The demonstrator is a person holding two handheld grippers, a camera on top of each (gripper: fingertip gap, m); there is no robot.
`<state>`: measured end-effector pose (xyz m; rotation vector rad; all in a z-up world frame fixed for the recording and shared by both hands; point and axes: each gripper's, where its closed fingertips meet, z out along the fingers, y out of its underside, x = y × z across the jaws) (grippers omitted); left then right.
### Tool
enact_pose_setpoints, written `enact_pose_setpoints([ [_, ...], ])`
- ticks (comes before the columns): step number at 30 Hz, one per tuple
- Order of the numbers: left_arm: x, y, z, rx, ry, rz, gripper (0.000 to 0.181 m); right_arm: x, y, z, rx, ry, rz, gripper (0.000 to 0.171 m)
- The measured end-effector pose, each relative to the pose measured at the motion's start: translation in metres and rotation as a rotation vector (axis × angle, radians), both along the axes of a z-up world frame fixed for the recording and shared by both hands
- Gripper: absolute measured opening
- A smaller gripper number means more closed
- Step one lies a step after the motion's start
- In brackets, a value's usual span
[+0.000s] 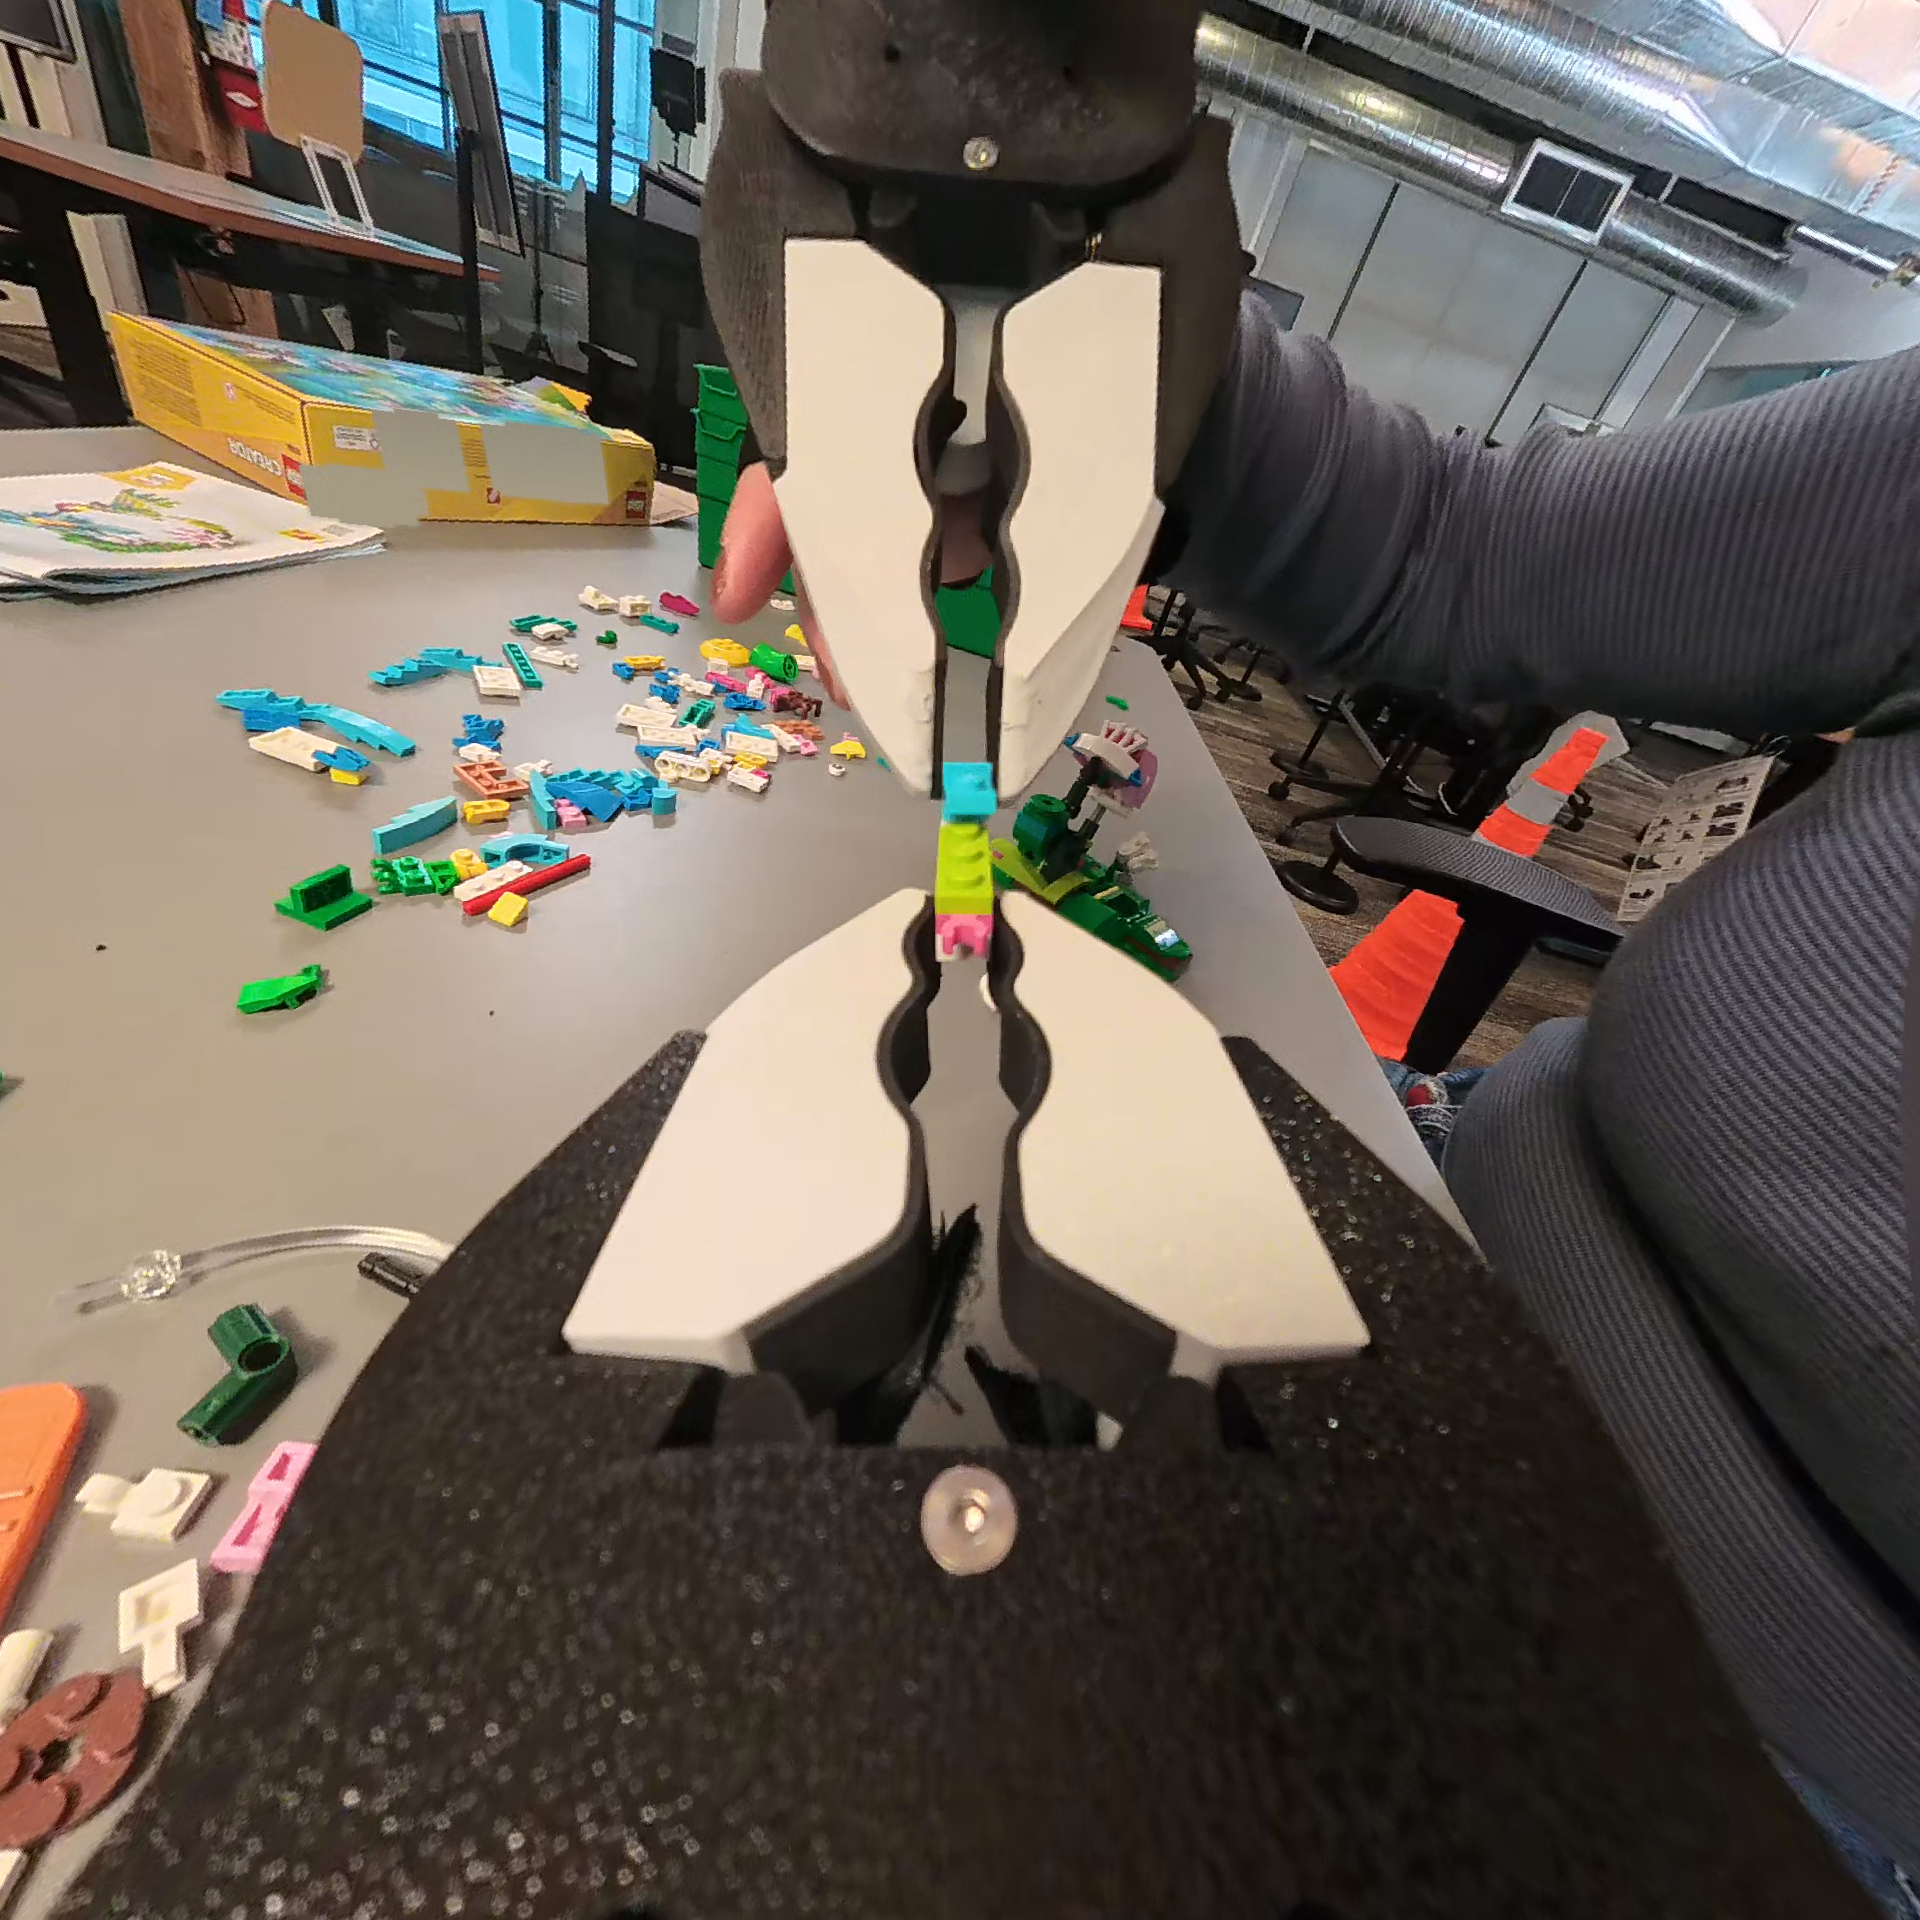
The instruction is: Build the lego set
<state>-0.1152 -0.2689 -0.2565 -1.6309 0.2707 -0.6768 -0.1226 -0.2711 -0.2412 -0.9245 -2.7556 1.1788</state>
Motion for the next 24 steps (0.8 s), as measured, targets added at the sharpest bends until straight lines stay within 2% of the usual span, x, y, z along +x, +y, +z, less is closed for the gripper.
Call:
enact_pose_setpoints([
  [24,0.0003,0.0021,-0.0038,0.008,0.064,0.026,0.008,-0.0005,0.0028,-0.0052,0.116,0.003,0.01,0.006],
])
